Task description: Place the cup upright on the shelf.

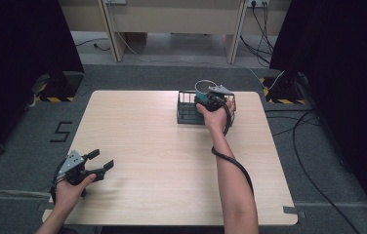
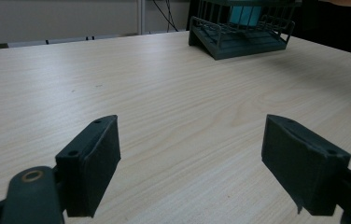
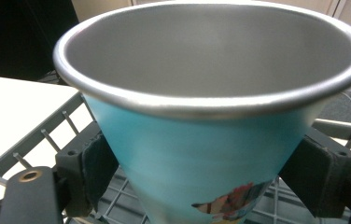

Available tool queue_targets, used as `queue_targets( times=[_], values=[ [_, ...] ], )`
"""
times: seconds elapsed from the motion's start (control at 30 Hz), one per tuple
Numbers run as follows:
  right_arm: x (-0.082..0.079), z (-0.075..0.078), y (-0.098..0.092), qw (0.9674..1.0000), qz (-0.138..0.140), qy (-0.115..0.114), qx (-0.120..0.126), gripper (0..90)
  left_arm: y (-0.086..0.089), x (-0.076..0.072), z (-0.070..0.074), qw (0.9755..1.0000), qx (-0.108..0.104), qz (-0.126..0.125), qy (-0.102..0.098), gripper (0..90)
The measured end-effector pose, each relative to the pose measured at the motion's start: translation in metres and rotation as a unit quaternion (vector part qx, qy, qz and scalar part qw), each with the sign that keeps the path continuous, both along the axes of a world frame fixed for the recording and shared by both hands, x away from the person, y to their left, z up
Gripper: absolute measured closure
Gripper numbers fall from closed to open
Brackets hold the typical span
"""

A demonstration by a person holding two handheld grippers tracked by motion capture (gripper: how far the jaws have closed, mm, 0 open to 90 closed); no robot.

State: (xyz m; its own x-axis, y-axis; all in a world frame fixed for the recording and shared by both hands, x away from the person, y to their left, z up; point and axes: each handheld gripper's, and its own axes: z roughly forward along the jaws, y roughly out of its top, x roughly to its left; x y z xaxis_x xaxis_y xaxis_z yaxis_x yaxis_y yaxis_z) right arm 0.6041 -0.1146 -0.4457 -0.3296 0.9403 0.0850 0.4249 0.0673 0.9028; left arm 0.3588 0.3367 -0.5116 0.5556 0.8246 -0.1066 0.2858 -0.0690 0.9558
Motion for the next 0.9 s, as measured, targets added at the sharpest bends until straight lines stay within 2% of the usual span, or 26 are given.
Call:
queue_targets(
  times=[0.47,0.9],
  values=[
    [-0.004,-0.001,0.004,1.0,0.001,0.002,0.003,15.9,0.0,0.0,0.0,1.0,-0.001,-0.001,0.0,18.8],
    [-0.015,-0.002,-0.004,0.9999,0.0,-0.006,0.015,15.7,-0.001,0.0,0.0,1.0,0.0,-0.002,0.0,18.8]
  ],
)
